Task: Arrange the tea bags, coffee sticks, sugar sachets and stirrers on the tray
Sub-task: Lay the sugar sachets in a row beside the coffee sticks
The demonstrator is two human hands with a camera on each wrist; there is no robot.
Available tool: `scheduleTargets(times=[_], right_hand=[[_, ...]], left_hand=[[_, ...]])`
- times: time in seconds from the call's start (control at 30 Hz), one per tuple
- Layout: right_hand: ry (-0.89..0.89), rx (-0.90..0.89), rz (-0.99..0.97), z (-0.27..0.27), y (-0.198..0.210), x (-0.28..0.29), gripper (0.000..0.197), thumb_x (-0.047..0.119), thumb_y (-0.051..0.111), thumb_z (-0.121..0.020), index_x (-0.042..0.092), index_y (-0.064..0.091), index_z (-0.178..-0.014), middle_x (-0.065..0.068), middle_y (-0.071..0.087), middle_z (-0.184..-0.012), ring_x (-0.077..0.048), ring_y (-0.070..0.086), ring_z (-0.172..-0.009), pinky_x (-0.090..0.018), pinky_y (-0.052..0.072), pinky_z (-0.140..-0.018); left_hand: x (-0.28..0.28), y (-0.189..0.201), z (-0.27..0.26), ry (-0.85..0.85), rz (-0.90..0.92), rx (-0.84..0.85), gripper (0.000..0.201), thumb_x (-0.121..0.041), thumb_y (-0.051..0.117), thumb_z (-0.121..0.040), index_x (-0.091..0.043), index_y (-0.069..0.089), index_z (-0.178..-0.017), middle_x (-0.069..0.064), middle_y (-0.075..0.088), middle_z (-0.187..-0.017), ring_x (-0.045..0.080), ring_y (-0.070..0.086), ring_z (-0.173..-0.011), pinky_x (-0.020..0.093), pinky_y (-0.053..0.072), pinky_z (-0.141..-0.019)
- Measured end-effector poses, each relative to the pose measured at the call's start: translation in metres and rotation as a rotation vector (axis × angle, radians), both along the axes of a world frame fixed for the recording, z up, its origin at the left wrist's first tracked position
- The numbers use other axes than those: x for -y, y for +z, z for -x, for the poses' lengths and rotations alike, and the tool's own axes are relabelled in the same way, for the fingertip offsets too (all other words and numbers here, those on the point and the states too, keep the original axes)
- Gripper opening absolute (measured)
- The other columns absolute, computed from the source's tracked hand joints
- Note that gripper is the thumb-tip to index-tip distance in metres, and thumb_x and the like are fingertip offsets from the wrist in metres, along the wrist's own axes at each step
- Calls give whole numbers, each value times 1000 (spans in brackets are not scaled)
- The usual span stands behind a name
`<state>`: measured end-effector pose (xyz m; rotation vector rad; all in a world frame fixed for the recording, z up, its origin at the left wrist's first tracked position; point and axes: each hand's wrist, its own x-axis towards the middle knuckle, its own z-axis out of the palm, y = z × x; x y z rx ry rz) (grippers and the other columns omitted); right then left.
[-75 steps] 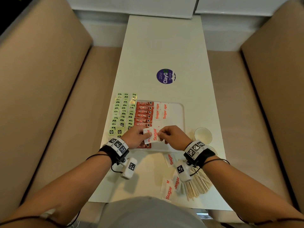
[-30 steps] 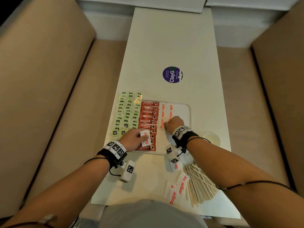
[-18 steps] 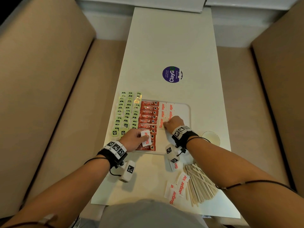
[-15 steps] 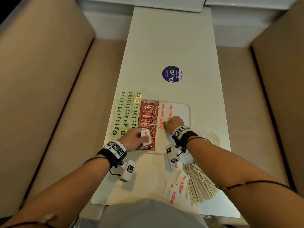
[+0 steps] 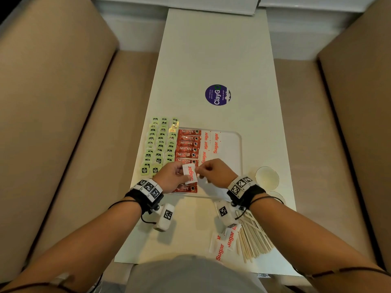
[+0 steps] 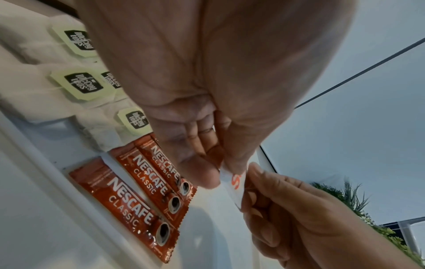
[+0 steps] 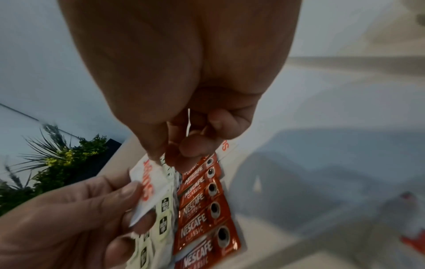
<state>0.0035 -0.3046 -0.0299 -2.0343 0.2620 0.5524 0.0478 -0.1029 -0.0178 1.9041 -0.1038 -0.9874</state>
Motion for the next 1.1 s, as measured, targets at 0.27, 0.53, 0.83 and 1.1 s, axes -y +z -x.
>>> scheduleTargets(times=[0.27, 0.53, 0.83, 1.1], right_hand=[[2, 12, -22, 17, -3, 0, 23, 31, 64, -98, 11, 75, -91, -1, 74, -84, -8, 60, -61, -25, 55, -66], [-33, 0, 34, 13, -3, 18, 24, 29, 61, -100, 12, 73, -89, 4, 72, -79, -8, 59, -59, -23, 52, -64], [-262, -87, 197, -13, -22, 51, 24, 27, 61, -100, 19, 69, -78, 3, 69, -81, -14, 61, -72, -24, 46, -64], [-331, -157, 270, -21, -37, 57, 26, 24, 62, -97, 16, 71, -74, -1, 71, -81, -16, 63, -77, -24, 44, -69]], left_hand=[[7, -2, 3, 99, 25, -34, 16, -17, 57, -101, -14, 65, -87, 14, 73, -86, 24, 70, -75, 40, 59, -67], [14, 2, 4, 118, 38, 1, 9, -12, 61, -98, -12, 67, -105, 13, 74, -95, 17, 65, -69, 28, 56, -58], [14, -10, -4, -86, -179, 256, 15, -20, 66, -93, -21, 67, -108, -1, 57, -75, 12, 56, -65, 28, 53, -66], [54, -15, -31, -248, -342, 434, 44, -22, 69, -90, -24, 56, -132, -2, 70, -103, 14, 64, -88, 33, 56, -84]])
